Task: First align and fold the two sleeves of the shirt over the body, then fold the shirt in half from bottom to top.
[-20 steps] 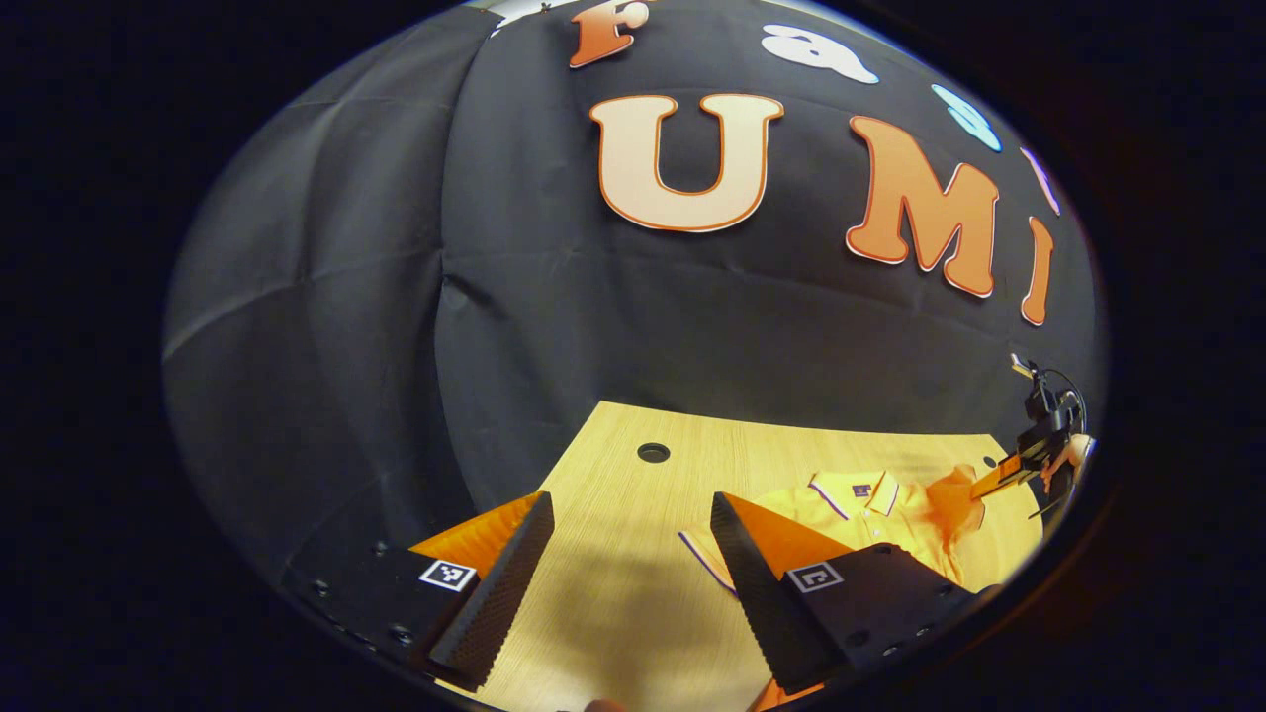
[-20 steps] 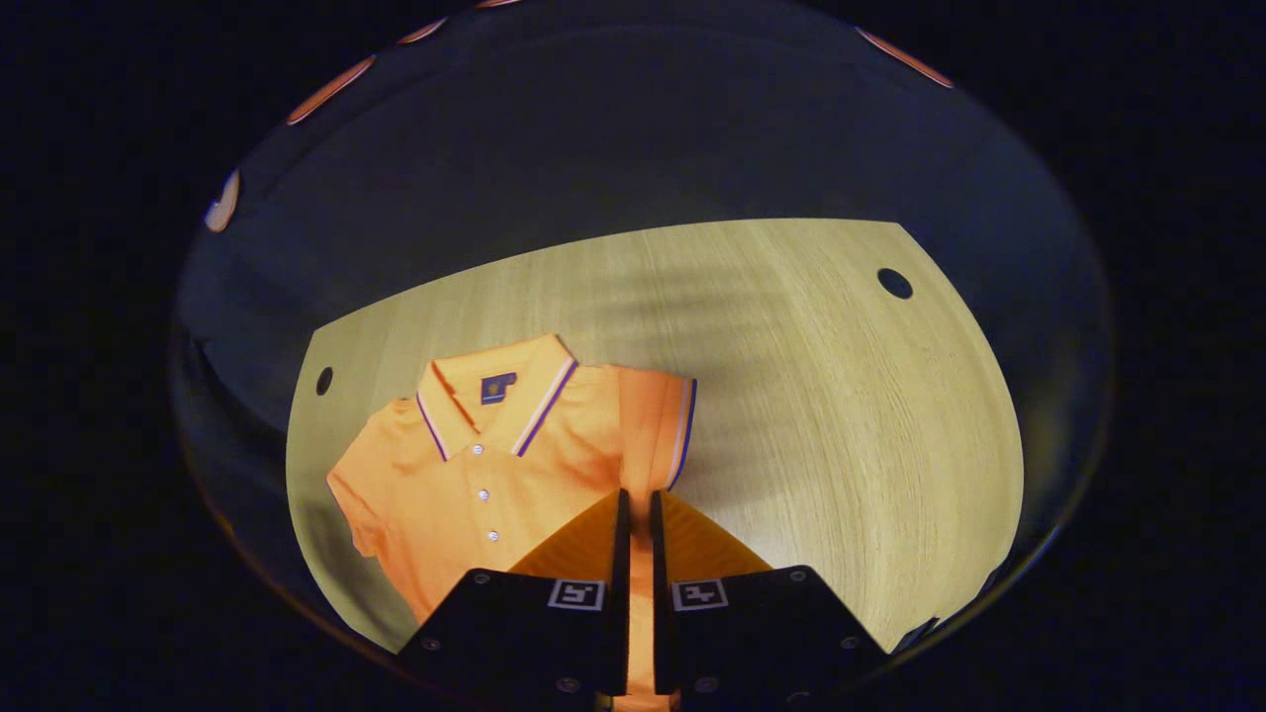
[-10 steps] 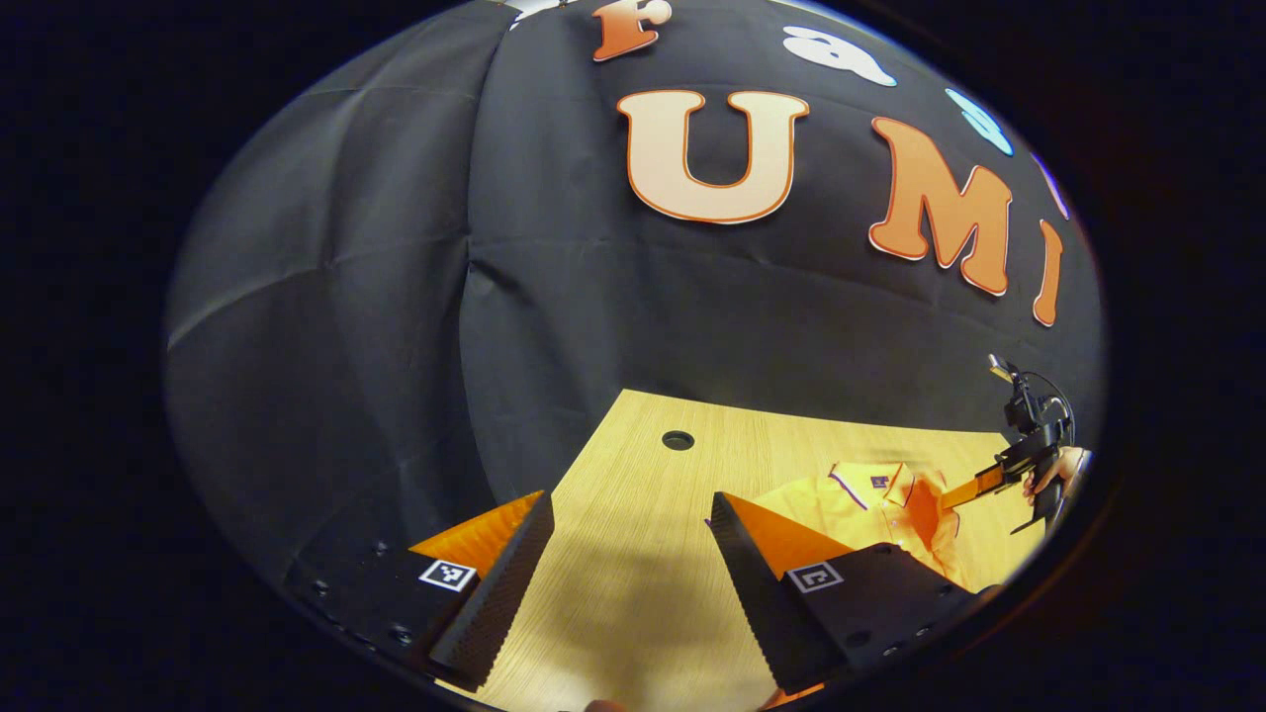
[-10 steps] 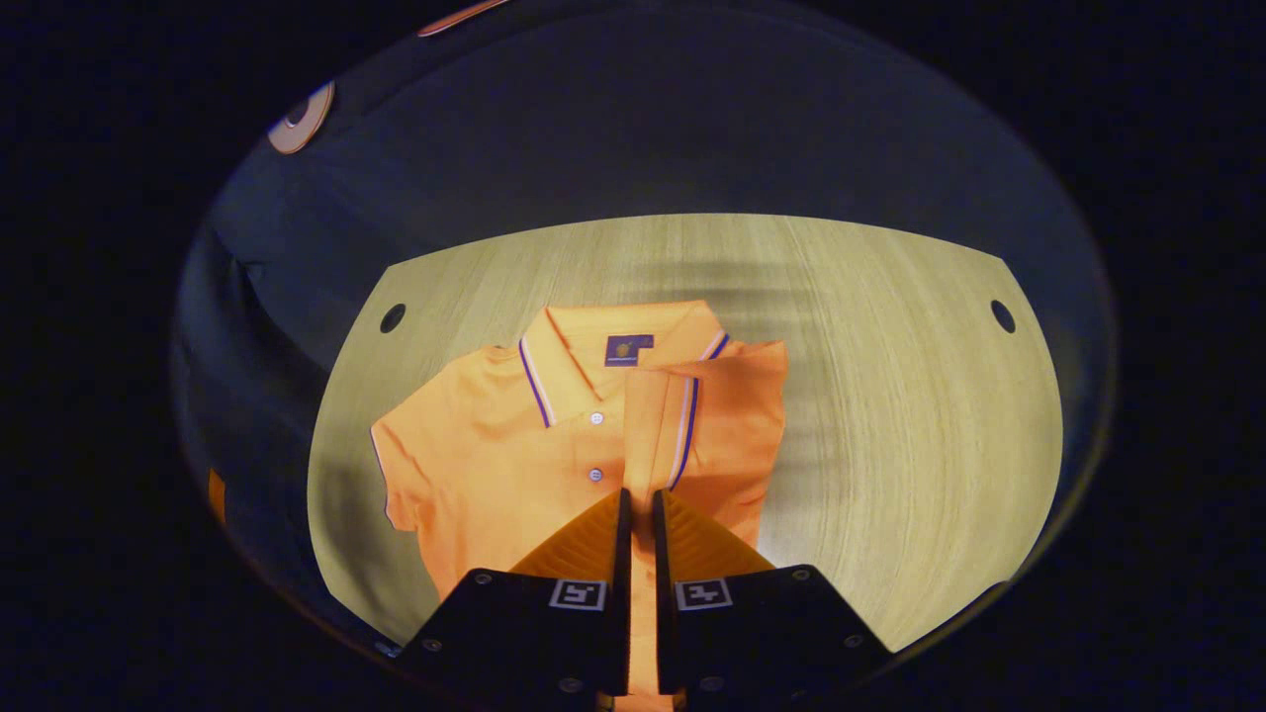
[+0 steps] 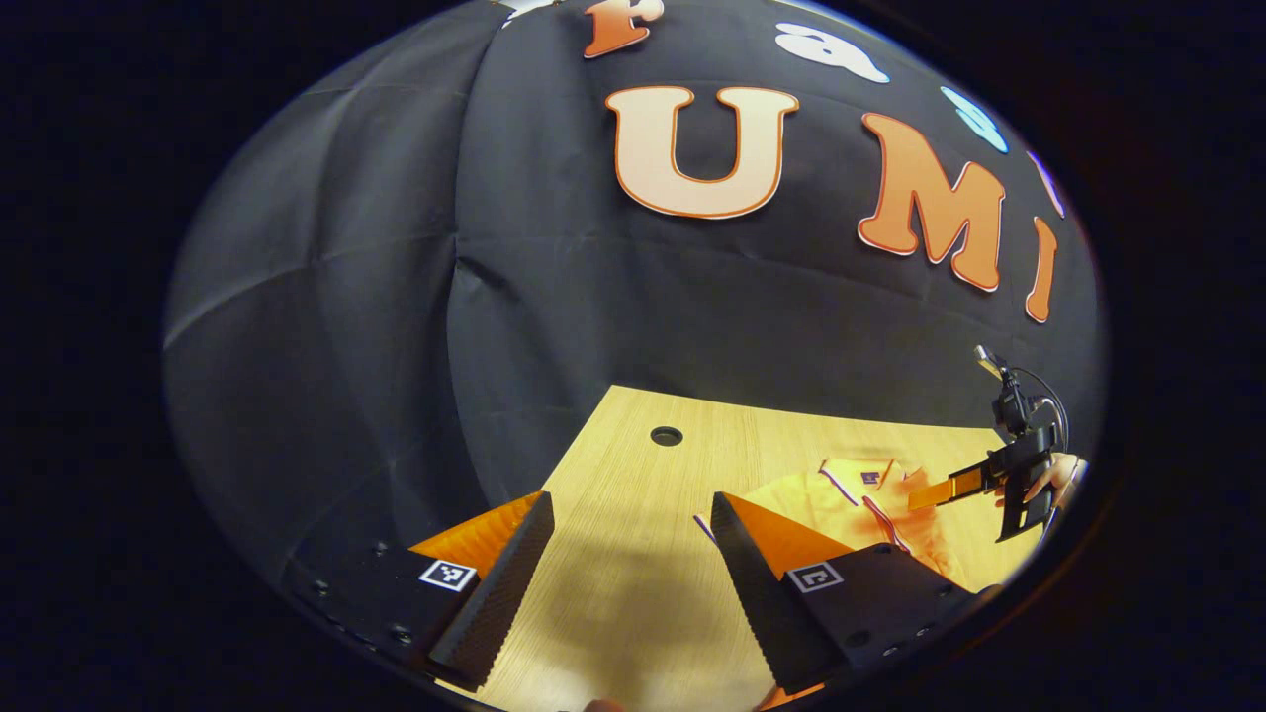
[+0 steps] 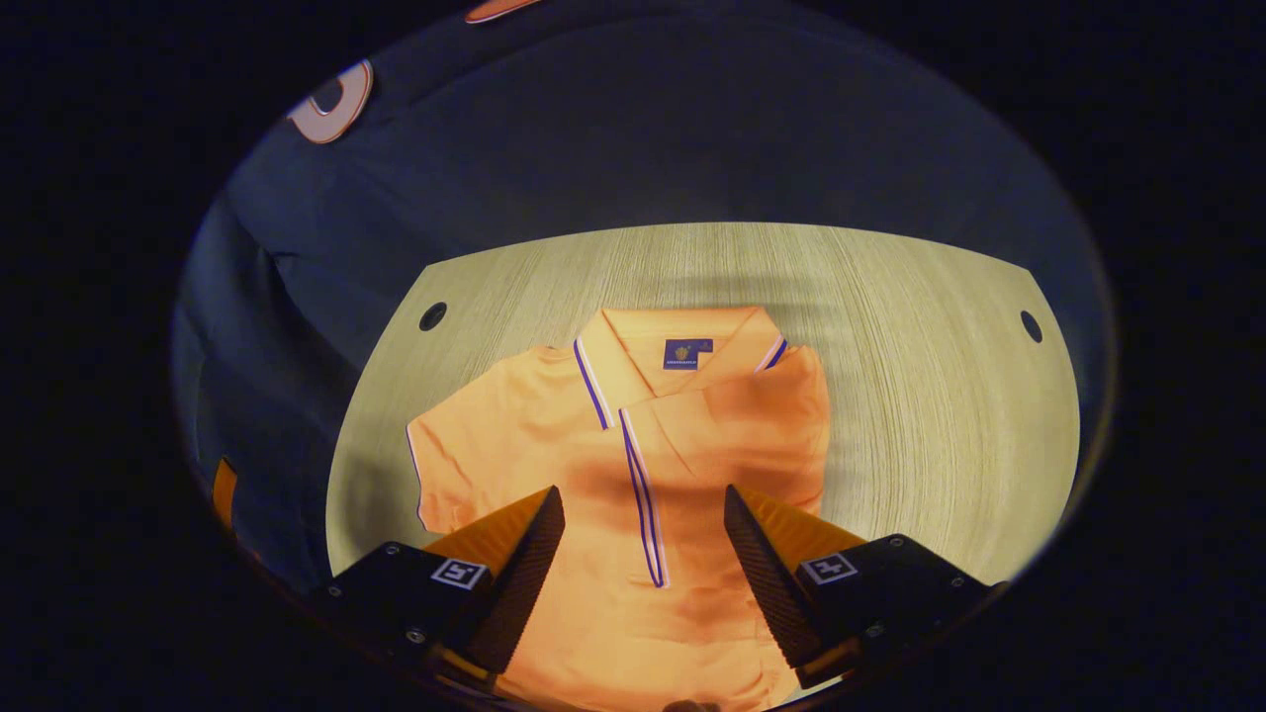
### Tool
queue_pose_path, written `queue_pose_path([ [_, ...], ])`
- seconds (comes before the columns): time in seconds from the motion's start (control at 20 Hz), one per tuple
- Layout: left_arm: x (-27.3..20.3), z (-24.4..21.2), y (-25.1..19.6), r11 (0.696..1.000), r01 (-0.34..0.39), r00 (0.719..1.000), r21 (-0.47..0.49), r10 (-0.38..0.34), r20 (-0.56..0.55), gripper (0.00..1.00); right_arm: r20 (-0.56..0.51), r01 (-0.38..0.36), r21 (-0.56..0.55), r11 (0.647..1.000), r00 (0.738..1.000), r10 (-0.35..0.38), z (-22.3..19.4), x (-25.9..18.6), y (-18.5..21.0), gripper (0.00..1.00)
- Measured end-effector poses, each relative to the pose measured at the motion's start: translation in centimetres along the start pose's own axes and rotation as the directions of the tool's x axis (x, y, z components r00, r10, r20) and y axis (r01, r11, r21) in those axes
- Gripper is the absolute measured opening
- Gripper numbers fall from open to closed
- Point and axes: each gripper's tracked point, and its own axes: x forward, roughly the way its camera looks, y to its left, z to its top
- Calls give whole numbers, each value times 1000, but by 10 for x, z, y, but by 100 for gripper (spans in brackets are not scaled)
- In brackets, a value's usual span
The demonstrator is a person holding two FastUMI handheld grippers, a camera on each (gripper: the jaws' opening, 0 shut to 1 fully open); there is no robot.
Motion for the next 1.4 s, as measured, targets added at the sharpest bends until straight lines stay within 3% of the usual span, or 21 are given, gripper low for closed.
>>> queue_pose_path([
  [0.2, 14, -9, -20, 1000, 6, 999, -30, -8, -53, 98, 98, 12, 0, 1000, 995, -12, 14, -28, -5, 99],
  [0.4, 34, -24, -36, 1000, -1, 987, 1, 1, -162, 98, 162, 16, -23, 1000, 987, -12, 15, -63, -17, 99],
  [0.65, 73, -27, -80, 989, 30, 960, -143, -68, -273, 98, 192, 14, -7, 1000, 981, -13, 2, -106, -47, 99],
  [0.9, 106, -56, -94, 984, -8, 877, -177, -78, -475, 98, 185, -8, 36, 999, 983, 1, -12, -131, -73, 99],
  [1.05, 131, -80, -95, 989, -40, 835, -140, -44, -549, 98, 179, -16, 58, 998, 984, 5, -21, -140, -86, 99],
  [1.25, 151, -122, -93, 982, -119, 735, -148, -13, -678, 98, 177, -71, 128, 989, 983, 48, -35, -154, -86, 99],
  [1.4, 160, -136, -86, 978, -139, 691, -155, -16, -722, 98, 180, -88, 136, 987, 982, 63, -42, -159, -91, 99],
])
